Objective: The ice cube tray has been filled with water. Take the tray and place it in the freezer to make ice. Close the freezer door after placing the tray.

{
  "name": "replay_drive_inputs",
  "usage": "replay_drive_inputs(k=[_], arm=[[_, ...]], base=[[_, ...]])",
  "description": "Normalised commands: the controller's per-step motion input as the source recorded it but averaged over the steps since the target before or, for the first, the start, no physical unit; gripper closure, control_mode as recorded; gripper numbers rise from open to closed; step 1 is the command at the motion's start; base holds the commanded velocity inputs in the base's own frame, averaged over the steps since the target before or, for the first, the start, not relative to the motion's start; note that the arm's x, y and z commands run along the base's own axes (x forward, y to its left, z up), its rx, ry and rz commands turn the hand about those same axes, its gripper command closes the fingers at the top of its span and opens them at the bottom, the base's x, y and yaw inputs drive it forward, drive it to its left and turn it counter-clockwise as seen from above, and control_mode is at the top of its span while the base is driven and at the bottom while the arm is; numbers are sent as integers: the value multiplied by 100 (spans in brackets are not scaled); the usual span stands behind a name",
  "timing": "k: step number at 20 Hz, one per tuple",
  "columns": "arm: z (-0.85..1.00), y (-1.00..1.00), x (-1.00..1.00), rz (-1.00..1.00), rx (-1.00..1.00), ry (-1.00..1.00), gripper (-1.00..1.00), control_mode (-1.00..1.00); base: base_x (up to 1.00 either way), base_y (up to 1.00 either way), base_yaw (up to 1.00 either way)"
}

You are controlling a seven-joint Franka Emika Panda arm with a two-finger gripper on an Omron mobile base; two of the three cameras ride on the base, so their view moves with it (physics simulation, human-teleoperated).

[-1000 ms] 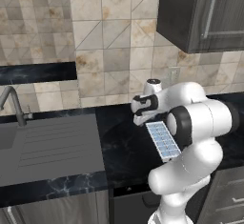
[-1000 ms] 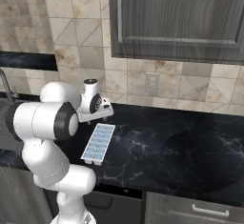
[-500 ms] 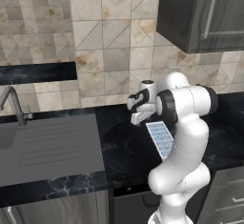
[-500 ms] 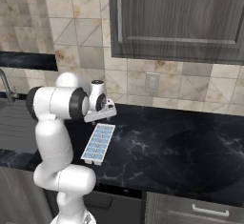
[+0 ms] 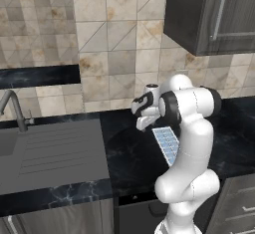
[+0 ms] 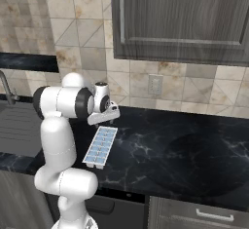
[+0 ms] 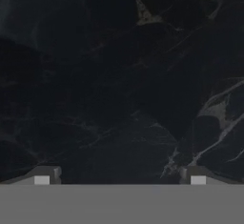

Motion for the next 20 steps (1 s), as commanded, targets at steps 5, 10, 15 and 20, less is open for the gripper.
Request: replay_drive_inputs(k=[5, 10, 15, 20], arm=[[-39, 7, 1, 1, -1, 0, -100, -100], [-49, 2, -43, 0, -3, 0, -100, -100], [-42, 7, -72, 0, -3, -7, -100, -100], [-30, 1, -79, 0, 0, -2, -100, -100]], base=[[0, 0, 0], [0, 0, 0], [0, 0, 0], [0, 0, 0]])
